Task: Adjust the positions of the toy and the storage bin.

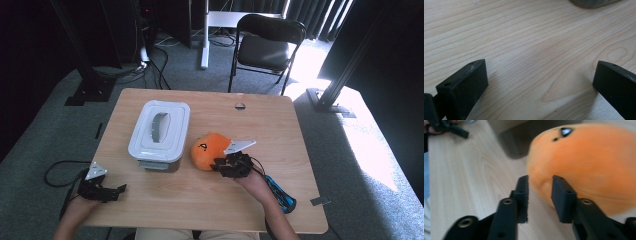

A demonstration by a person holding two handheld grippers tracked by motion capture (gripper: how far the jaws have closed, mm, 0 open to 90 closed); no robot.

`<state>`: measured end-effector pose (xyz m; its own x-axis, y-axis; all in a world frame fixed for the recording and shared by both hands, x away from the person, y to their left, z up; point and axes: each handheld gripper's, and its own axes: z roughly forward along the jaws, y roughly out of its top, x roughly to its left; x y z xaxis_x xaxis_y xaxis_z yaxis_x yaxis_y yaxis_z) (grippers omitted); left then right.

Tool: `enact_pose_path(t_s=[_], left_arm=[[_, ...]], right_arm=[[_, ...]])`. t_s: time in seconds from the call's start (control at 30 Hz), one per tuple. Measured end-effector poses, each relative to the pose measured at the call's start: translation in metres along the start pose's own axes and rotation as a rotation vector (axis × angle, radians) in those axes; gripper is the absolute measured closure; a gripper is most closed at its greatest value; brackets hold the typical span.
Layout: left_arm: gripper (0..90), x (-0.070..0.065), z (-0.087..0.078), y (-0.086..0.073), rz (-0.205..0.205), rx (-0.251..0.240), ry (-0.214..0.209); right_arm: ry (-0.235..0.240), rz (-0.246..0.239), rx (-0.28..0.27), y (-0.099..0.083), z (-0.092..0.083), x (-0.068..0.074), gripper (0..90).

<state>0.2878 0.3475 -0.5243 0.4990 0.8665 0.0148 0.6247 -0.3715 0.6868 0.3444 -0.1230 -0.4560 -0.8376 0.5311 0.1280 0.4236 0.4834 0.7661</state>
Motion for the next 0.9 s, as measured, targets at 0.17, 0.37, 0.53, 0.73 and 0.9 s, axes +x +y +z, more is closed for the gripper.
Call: enact_pose_path(t_s=[0.17,0.37,0.53,0.73,0.9], left_arm=[[0.4,0.0,0.0,0.0,-0.002,-0.001,-0.001],[0.4,0.0,0.0,0.0,-0.002,0.0,-0.001],[0.4,0.0,0.0,0.0,-0.002,-0.001,-0.003],[0.4,0.0,0.0,0.0,-0.002,-0.001,-0.002],[0.4,0.001,0.0,0.0,-0.005,-0.003,-0.004]], right_arm=[[-0.07,0.011,-0.023,0.001,-0.016,-0.016,61.6],[-0.146,0.032,-0.015,0.003,-0.021,-0.042,61.6],[-0.171,0.099,-0.009,0.001,-0.021,-0.067,58.6],[-0.185,0.135,-0.006,0.006,-0.02,-0.084,58.6],[-0.152,0.155,0.018,0.011,-0.011,-0.095,58.6]])
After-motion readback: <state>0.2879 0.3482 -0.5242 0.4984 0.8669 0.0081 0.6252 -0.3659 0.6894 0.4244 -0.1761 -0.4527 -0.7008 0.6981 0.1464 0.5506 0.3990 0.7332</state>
